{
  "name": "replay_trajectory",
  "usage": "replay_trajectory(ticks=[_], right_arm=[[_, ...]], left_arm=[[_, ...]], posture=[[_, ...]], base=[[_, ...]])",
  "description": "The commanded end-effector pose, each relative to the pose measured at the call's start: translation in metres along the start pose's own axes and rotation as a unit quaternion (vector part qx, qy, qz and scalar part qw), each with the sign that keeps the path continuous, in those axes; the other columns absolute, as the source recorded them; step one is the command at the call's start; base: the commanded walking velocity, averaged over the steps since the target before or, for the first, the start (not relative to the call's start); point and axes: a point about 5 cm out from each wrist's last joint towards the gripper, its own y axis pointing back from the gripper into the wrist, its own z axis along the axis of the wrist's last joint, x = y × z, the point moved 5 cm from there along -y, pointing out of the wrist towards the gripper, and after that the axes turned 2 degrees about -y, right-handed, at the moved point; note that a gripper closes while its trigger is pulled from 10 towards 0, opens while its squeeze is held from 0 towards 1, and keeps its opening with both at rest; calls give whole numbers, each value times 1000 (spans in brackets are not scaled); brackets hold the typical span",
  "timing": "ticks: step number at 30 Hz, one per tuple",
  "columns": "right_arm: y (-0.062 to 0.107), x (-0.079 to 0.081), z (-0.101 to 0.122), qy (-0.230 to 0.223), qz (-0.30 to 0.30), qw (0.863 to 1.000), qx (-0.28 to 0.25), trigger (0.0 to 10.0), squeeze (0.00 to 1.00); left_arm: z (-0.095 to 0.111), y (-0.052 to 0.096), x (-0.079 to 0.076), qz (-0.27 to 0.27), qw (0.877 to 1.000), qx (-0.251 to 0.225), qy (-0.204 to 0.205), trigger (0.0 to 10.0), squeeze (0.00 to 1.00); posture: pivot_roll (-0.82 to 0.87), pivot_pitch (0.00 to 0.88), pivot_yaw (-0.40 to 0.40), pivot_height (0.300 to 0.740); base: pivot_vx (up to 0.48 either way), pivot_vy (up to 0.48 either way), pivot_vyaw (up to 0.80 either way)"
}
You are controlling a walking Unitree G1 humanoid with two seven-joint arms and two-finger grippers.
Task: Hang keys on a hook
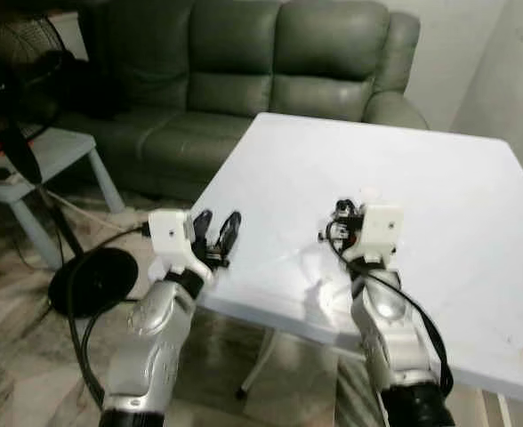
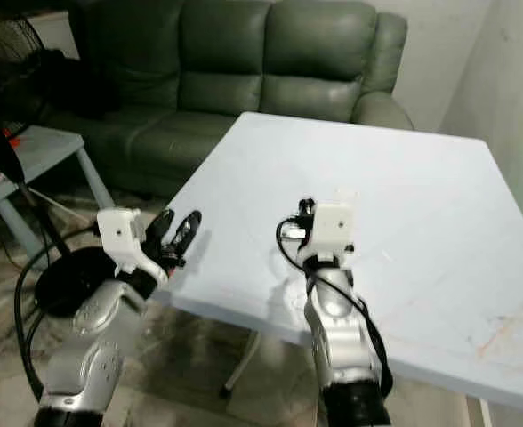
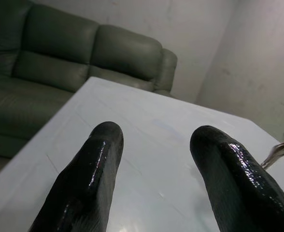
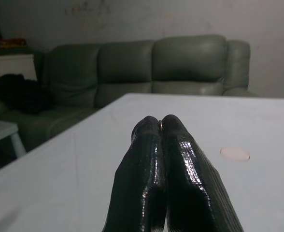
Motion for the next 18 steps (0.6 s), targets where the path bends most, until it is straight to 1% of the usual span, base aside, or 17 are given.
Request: replay_trajectory(ticks=[1, 3, 4, 5, 8, 9, 10, 11, 12, 13, 15, 16, 18], right_arm=[[-5, -2, 15, 4, -9, 1000, -20, 0, 0], [-7, -3, 21, 5, -14, 999, -30, 0, 0], [-8, -3, 30, 21, -12, 998, -51, 0, 0], [-8, -3, 34, 30, -11, 998, -55, 0, 0], [-8, -6, 42, 41, -20, 997, -66, 0, 0], [-6, -8, 48, 53, -24, 995, -80, 0, 0], [-5, -8, 50, 56, -25, 995, -82, 3647, 0], [-4, -10, 51, 62, -30, 994, -85, 3647, 0], [-1, -14, 54, 70, -35, 993, -88, 10000, 0], [1, -17, 52, 60, -33, 994, -80, 10000, 0], [4, -20, 48, 40, -33, 996, -68, 10000, 0], [9, -24, 41, 24, -27, 998, -54, 10000, 0], [14, -25, 37, 11, -15, 999, -49, 10000, 0]], left_arm=[[4, -6, 5, 6, 1000, -6, -10, 10000, 0], [8, -11, 6, 5, 1000, -10, -19, 10000, 0], [13, -17, 10, 11, 1000, -17, -19, 10000, 0], [18, -20, 11, 13, 999, -23, -26, 10000, 0], [25, -25, 18, 26, 999, -32, -35, 10000, 0], [32, -28, 24, 38, 998, -43, -37, 10000, 0], [33, -28, 26, 40, 997, -47, -36, 10000, 0], [35, -28, 27, 43, 997, -48, -37, 10000, 0], [36, -27, 31, 50, 997, -50, -43, 10000, 0], [36, -25, 36, 61, 996, -48, -42, 10000, 0], [35, -23, 41, 72, 996, -45, -40, 10000, 0], [35, -20, 47, 84, 995, -45, -40, 10000, 0], [35, -18, 50, 88, 994, -47, -42, 10000, 0]], posture=[[155, 0, 8, 740], [154, 0, 9, 740], [151, 0, 11, 740], [151, 0, 11, 740], [151, 0, 13, 740], [151, 0, 13, 740], [150, 0, 15, 740], [150, 0, 15, 740], [150, 0, 18, 740], [149, 0, 22, 740], [149, 0, 24, 740], [148, 0, 25, 740], [149, 0, 26, 740]], base=[[0, 0, 0], [0, 0, 0], [0, 0, 0], [0, 0, 0], [0, 0, 0], [0, 0, 0], [0, 0, 0], [0, 0, 0], [0, 0, 0], [0, 0, 0], [0, 0, 0], [0, 0, 0], [0, 0, 0]])
